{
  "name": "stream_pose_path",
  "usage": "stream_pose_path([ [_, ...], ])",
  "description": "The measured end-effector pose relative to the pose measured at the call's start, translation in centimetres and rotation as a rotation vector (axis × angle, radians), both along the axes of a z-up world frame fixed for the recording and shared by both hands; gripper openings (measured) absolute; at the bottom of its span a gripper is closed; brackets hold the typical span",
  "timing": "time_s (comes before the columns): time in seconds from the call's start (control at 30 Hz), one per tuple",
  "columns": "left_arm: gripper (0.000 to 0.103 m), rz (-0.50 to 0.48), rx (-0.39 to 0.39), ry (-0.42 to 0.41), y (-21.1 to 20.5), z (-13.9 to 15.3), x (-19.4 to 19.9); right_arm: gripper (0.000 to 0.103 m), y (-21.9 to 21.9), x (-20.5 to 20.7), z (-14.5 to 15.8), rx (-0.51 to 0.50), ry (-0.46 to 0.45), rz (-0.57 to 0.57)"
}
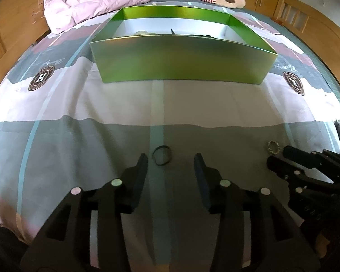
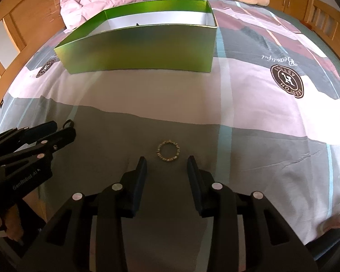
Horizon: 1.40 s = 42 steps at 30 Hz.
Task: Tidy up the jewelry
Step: 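Grasp the dark ring with the left tool while the right grasps the beaded ring, then carry both rings over the green box and open both tools inside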
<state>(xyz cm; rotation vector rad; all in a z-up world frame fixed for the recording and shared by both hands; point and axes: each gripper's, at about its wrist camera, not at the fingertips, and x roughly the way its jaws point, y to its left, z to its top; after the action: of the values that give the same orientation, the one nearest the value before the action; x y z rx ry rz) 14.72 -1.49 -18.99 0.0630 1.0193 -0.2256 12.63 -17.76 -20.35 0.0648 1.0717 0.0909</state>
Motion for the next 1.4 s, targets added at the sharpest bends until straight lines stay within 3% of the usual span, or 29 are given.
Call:
stream_pose_path([
  [0.37, 0.046, -0.007, -0.081, 0.03, 0.4, -1.1, 0.8, 0.041, 0.3, 0.2, -0.2, -0.008, -0.003, 0.007],
  [0.53, 0.039, 0.002, -0.087, 0.032, 0.9, -1.1, 1.0, 0.041, 0.1, 0.3, -0.2, -0.006, -0.005, 0.0],
  [0.77, 0.04, -0.008, 0.026, -0.005, -0.7, -1.2, 0.6, 0.041, 0.4, 0.3, -0.5, -0.036, -0.031, -0.007],
  [1.13, 0.045, -0.009, 0.052, -0.005, -0.9, -1.3, 0.9, 0.043, -1.6, 0.3, -0.1, 0.055, -0.016, -0.039],
  [1.33, 0.047, -0.009, 0.055, -0.003, -0.9, -1.4, 1.0, 0.043, 0.4, 0.4, -0.5, -0.058, -0.043, -0.009],
  [1.4, 0.047, -0.01, 0.056, -0.006, -1.0, -1.4, 1.0, 0.03, 1.2, 0.4, -0.6, -0.082, -0.058, 0.007],
])
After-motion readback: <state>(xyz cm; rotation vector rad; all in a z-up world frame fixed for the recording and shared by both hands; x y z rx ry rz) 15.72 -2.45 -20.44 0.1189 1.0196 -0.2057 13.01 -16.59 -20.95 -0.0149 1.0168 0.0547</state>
